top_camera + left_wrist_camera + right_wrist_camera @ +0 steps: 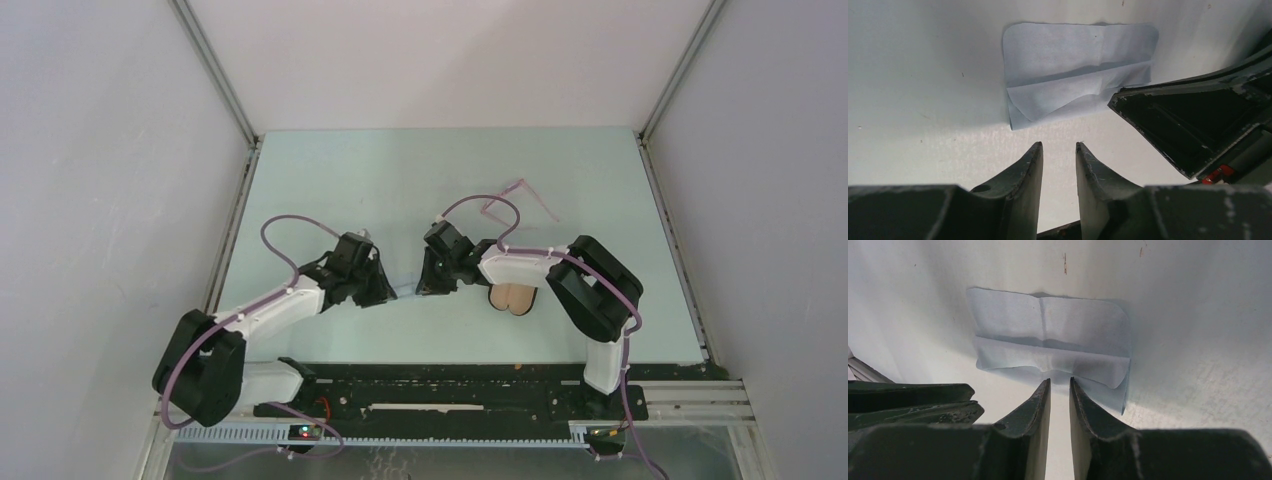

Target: Organize the sunglasses

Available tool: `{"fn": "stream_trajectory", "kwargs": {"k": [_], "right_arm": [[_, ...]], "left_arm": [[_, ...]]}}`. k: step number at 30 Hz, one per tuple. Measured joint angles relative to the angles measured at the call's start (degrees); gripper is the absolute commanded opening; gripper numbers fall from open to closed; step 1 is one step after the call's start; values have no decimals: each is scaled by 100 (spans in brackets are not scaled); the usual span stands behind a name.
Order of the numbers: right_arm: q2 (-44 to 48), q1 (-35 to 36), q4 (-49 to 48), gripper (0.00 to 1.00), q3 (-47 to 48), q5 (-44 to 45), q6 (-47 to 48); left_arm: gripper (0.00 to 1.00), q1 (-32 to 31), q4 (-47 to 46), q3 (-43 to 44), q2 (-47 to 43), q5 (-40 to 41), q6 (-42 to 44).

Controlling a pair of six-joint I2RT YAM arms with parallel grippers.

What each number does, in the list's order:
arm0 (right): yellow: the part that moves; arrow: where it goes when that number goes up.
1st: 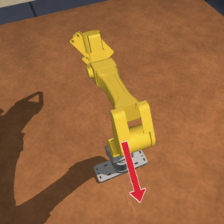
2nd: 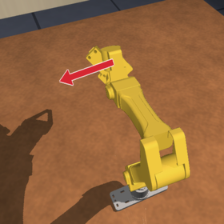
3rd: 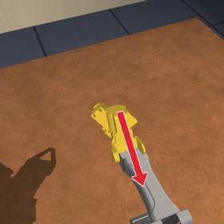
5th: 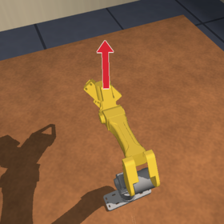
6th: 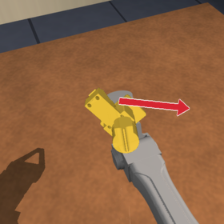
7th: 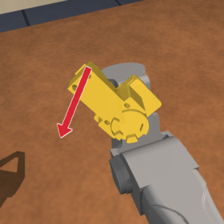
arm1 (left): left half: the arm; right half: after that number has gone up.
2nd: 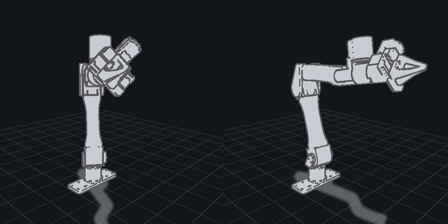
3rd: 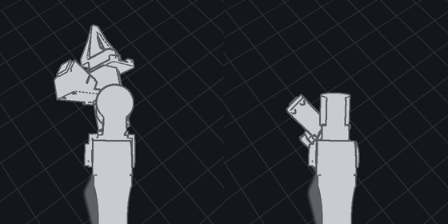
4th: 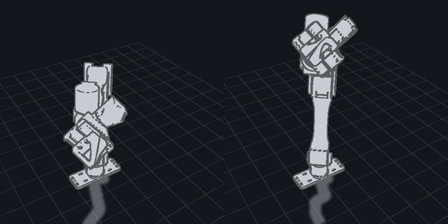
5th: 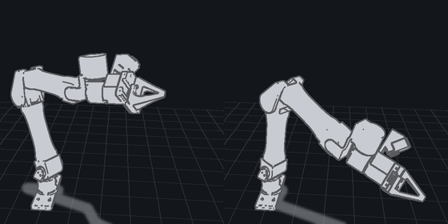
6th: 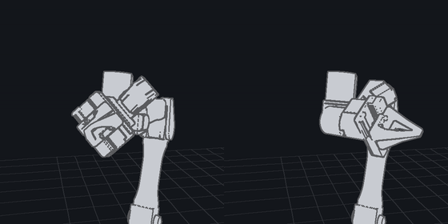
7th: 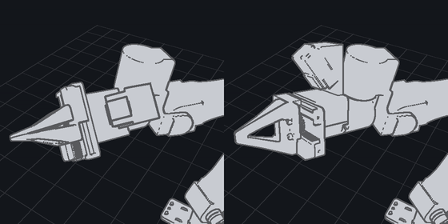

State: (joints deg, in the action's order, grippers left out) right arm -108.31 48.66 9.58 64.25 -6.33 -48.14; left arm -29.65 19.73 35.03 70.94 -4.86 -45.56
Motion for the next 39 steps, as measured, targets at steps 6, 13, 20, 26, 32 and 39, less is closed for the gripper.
{"fn": "stream_trajectory", "kwargs": {"k": [6, 13, 20, 26, 32, 39], "right_arm": [[0, -20, 2, 28, 0, 22, 2], [0, -20, 46, 27, 0, 81, 4], [0, -20, 94, 27, 0, 133, 7], [0, -20, 111, 27, 0, 138, 7], [0, -20, 120, 26, 0, 138, 4], [0, -20, 125, 26, 0, 138, 4]], "left_arm": [[34, 0, -55, 11, 295, -11, 2], [33, 7, -105, 70, 479, -2, 7], [33, 46, -153, 293, 745, 13, 46], [33, 111, -120, 535, 957, 17, 127], [33, 146, 15, 688, 1021, 13, 280], [33, 146, 175, 710, 994, -31, 313]]}}
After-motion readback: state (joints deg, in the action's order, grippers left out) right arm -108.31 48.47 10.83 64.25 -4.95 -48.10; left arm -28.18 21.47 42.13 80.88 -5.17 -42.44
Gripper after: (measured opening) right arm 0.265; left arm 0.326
